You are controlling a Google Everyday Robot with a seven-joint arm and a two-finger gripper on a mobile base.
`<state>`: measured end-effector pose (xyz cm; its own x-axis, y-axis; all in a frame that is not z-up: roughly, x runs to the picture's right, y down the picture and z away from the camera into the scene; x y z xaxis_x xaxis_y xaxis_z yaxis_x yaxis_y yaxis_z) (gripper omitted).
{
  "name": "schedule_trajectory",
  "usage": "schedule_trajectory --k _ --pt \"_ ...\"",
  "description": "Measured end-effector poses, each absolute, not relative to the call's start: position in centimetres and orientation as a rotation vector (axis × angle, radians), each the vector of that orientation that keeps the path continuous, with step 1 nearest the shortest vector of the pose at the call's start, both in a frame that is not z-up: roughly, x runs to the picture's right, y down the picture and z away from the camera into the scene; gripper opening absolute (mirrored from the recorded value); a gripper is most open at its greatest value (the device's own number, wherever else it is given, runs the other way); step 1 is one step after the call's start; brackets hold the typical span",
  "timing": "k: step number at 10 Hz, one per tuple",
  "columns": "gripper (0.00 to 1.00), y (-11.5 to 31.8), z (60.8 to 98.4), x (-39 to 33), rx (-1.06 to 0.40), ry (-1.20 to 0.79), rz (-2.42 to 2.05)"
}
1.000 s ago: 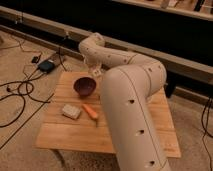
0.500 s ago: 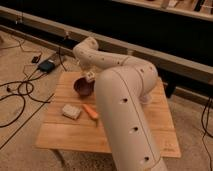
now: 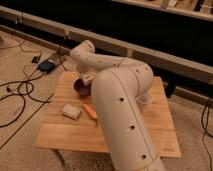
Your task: Place the bottle in the ceramic bowl
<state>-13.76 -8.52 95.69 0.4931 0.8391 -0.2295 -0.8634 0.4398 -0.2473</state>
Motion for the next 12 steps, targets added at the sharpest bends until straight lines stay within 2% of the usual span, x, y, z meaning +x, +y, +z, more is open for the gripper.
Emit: schedule_trajectory --k 8,9,12 --pt "0.01 -4.0 96.1 -13.7 -0.388 0.141 1.017" --pt "0.05 -3.7 96.3 -13.4 -0.389 0.152 1.017" --pt "0.35 -3.3 96.7 -13.1 -0.394 0.177 1.024"
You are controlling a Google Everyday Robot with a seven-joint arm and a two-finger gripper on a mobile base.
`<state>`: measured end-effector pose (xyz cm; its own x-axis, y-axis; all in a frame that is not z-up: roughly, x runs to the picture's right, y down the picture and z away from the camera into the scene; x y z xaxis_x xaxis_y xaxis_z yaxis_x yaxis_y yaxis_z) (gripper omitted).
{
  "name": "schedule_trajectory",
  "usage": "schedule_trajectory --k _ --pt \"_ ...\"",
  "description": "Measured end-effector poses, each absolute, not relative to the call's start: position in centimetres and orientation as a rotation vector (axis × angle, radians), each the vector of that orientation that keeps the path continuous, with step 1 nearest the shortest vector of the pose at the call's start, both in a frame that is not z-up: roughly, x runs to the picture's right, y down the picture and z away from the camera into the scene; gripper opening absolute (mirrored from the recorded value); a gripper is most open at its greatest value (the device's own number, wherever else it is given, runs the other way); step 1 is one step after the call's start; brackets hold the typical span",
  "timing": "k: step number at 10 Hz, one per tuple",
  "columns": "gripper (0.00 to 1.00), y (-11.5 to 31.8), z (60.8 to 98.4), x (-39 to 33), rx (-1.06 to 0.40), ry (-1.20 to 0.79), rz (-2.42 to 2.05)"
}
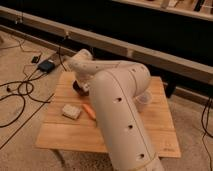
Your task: Place the bottle in the ceramic bowl
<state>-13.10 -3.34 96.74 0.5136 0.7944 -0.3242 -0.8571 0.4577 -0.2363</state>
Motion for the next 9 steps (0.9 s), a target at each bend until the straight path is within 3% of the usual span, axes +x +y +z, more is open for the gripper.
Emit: schedule_trajectory --k 2,5,9 --pt "0.57 -3.6 96.6 -13.2 -0.395 0.182 1.027" --pt "0.8 -4.7 95.8 -13.4 -0.383 0.172 1.03" --pt "0.8 -4.8 95.1 -13.6 -0.373 0.168 1.025"
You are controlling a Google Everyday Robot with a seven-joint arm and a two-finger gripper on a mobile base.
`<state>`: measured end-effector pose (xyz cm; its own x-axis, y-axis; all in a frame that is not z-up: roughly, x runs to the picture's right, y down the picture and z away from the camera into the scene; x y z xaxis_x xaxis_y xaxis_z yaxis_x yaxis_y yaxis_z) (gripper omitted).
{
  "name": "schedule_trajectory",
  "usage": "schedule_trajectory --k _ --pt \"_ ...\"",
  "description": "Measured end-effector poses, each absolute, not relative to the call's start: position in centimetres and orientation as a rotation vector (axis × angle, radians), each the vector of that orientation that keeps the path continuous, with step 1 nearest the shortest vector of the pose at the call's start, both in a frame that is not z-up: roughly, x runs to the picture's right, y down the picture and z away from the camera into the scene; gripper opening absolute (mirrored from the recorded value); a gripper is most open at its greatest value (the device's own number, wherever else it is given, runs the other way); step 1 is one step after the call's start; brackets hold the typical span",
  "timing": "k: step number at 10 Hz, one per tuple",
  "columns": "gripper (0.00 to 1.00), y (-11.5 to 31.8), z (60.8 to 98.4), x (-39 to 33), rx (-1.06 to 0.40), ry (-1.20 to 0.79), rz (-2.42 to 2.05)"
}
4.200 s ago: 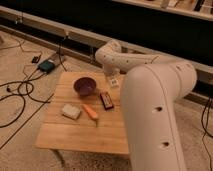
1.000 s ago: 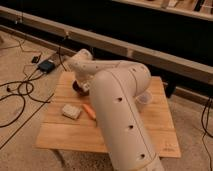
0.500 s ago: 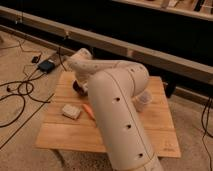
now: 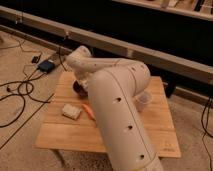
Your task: Place the bottle in the ceramic bowl
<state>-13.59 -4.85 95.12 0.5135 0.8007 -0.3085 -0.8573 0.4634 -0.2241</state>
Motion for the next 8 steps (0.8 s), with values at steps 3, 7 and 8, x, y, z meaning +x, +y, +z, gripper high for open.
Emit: schedule_trajectory --k 3,7,8 --pt "0.8 -4.53 94.96 -13.86 -0.373 0.17 1.017" --pt "0.8 -4.95 94.47 -14.03 -0.38 0.161 1.028" --pt "0.8 -4.93 94.47 -13.97 -0.38 0.162 1.027"
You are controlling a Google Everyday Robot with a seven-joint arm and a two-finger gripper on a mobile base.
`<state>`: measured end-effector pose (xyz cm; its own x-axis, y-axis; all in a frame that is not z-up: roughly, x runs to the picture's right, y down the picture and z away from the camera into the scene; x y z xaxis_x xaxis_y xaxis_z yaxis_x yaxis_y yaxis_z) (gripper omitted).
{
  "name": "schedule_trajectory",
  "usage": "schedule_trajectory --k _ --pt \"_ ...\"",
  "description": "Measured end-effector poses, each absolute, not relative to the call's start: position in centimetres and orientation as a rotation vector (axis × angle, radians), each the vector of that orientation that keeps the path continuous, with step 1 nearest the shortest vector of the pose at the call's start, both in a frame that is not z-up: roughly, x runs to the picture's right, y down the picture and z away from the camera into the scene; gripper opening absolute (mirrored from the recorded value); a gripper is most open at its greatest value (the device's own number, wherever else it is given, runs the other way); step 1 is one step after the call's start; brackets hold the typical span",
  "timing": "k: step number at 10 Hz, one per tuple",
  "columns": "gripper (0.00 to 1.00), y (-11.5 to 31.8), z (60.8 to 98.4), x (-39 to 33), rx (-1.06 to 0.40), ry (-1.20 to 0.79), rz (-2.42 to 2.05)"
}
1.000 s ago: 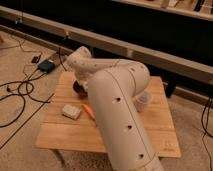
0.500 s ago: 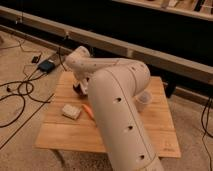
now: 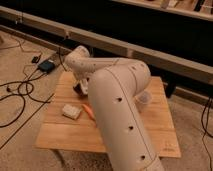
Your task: Place the bottle in the ceramic bowl
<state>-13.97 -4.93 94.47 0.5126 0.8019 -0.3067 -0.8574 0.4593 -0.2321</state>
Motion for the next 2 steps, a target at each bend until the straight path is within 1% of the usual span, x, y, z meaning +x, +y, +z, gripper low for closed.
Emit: schedule_trajectory --k 2 --pt "0.8 -4.91 94.47 -14.03 -0.38 0.161 1.024"
